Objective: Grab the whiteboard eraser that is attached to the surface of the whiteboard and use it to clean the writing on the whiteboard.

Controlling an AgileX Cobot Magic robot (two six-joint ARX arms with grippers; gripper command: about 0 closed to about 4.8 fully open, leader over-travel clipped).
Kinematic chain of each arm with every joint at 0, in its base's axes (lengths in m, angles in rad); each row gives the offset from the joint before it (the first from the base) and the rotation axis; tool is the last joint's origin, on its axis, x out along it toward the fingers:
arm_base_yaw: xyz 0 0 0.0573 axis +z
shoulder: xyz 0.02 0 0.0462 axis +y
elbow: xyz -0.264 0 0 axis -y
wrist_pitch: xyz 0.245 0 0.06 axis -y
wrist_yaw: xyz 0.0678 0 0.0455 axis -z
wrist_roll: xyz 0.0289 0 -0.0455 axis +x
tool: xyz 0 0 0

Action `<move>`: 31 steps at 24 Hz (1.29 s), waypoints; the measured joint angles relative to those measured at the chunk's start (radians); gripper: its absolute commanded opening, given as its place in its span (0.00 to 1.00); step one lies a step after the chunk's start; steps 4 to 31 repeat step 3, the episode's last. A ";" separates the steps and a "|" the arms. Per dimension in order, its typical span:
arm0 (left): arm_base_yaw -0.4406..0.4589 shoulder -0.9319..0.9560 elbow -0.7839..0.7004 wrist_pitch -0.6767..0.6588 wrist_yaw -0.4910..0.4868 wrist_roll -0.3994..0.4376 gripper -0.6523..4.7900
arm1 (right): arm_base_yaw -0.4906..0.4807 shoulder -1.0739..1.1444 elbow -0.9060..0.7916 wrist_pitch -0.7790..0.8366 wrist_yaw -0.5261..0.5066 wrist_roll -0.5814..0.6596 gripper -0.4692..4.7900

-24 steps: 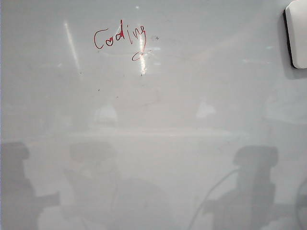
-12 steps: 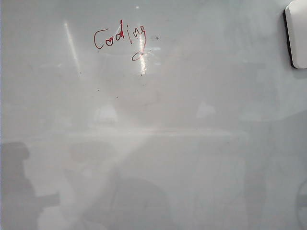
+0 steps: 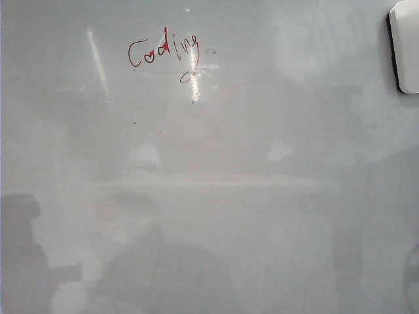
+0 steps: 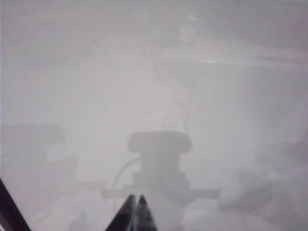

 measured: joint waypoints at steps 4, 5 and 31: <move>0.000 0.000 0.000 0.000 0.000 0.000 0.11 | 0.000 0.000 0.000 0.000 0.000 0.000 0.10; 0.000 0.000 0.000 0.000 0.000 0.000 0.11 | 0.000 0.000 0.000 0.000 0.000 0.000 0.10; 0.000 0.000 0.000 0.000 0.000 0.000 0.11 | 0.000 0.000 0.000 0.000 0.000 0.000 0.10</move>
